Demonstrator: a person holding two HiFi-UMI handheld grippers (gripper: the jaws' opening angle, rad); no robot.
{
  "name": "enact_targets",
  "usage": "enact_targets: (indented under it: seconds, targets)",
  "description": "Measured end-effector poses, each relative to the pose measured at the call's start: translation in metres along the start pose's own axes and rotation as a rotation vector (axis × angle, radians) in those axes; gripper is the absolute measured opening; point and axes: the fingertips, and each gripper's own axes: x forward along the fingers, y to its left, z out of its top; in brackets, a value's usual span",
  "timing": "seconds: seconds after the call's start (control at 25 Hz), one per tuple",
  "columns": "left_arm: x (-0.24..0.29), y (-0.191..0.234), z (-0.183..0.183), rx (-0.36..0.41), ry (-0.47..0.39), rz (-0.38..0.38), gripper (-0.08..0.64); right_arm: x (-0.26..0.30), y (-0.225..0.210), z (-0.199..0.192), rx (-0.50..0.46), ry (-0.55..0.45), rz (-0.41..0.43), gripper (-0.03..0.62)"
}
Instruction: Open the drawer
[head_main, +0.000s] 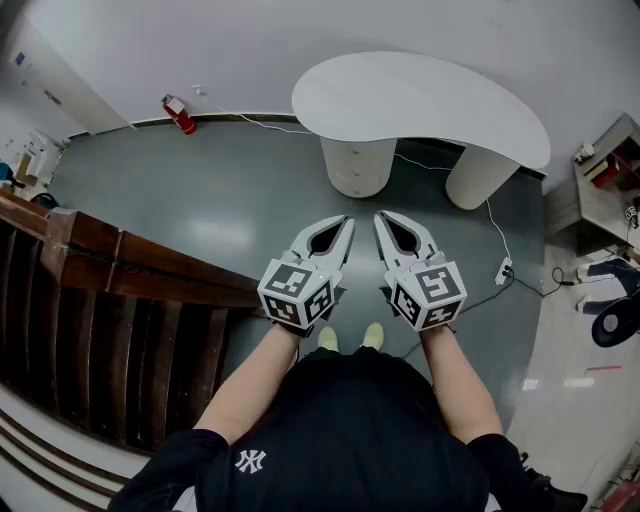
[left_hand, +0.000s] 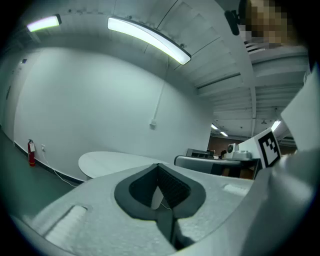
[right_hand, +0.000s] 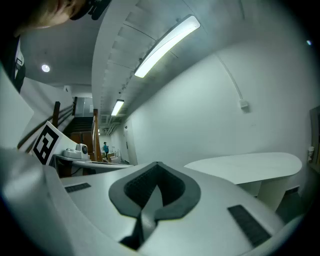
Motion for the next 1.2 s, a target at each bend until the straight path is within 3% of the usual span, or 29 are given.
enact_targets:
  seconds: [0.36, 0.76, 1.2]
  targets:
    - [0.007, 0.002, 0.004, 0.000, -0.014, 0.005, 0.009, 0.002, -0.010, 0.003, 0.004, -0.004, -0.001, 0.014]
    - [0.012, 0.015, -0.005, -0.012, -0.011, 0.049, 0.009, 0.006, -0.024, -0.004, 0.076, -0.027, 0.023, 0.015]
    - [0.039, 0.016, -0.008, 0.009, -0.001, 0.083, 0.009, 0.015, -0.054, -0.011, 0.066, -0.018, 0.043, 0.015]
